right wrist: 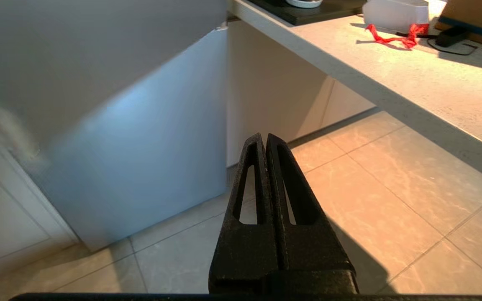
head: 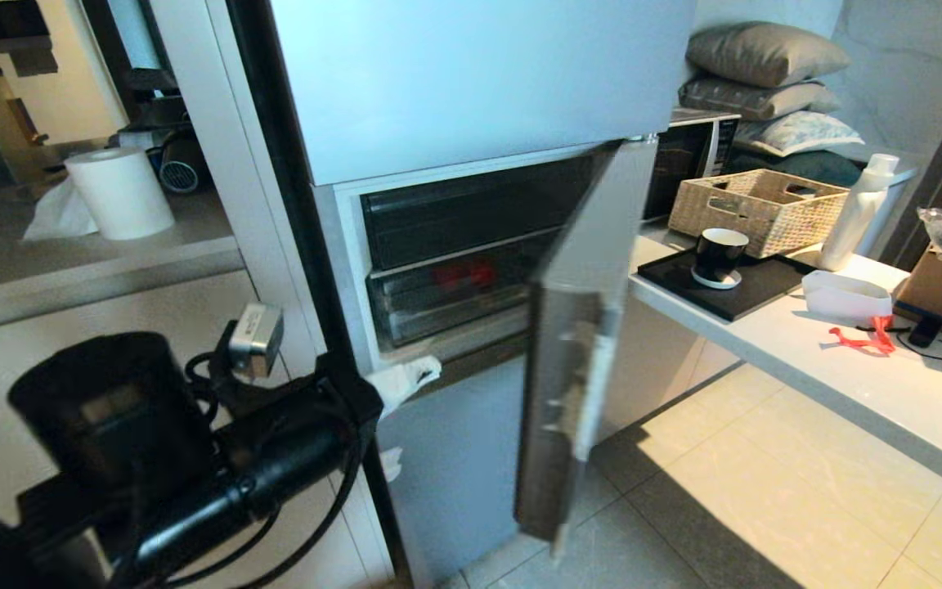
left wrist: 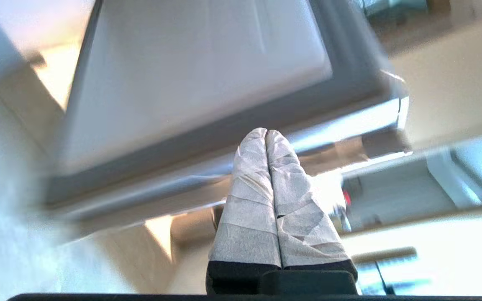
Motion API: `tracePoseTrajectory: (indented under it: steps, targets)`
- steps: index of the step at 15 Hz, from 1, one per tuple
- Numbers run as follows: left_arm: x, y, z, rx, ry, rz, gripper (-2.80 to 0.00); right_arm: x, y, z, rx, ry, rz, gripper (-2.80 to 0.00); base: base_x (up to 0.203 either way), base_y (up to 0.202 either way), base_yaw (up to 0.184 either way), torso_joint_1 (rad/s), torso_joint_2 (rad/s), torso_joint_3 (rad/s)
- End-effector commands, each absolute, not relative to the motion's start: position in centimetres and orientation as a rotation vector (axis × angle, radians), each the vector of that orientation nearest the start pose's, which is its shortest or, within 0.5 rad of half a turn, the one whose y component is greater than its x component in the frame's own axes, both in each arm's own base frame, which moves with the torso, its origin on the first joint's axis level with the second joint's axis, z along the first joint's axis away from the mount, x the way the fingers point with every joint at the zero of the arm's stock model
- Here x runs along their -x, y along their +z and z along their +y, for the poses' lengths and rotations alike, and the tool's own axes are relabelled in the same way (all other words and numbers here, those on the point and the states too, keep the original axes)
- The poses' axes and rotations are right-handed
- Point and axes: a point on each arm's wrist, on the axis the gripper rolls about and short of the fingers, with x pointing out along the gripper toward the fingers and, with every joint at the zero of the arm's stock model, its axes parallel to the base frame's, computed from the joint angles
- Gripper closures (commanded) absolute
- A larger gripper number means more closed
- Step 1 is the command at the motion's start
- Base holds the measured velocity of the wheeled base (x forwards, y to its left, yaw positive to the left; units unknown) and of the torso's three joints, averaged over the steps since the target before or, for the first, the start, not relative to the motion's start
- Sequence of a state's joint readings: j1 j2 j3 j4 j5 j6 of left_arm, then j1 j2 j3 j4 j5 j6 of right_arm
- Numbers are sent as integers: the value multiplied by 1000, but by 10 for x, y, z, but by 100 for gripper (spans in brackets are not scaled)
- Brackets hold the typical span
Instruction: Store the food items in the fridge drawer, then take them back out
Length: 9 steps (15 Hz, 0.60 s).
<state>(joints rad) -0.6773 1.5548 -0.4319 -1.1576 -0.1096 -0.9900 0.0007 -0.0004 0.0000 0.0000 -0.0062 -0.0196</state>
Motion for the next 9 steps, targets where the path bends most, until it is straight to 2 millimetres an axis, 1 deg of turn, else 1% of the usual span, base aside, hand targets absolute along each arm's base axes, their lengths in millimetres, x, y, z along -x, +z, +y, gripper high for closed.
tracePoseTrajectory:
  steps: [1, 3, 5, 6, 9]
  targets:
    - [-137, 193, -132, 968, -846, 322, 0, 23, 75, 0, 20, -5, 0, 0, 0, 0, 0, 0, 0, 0]
    - [-114, 198, -114, 967, -873, 279, 0, 23, 75, 0, 20, -5, 0, 0, 0, 0, 0, 0, 0, 0]
    - [-90, 205, -90, 909, -882, 221, 0, 23, 75, 0, 20, -5, 0, 0, 0, 0, 0, 0, 0, 0]
    - [-78, 205, -79, 851, -869, 209, 0, 23, 75, 0, 20, -5, 0, 0, 0, 0, 0, 0, 0, 0]
    - [-45, 185, -43, 532, -728, 264, 0, 23, 75, 0, 20, -5, 0, 0, 0, 0, 0, 0, 0, 0]
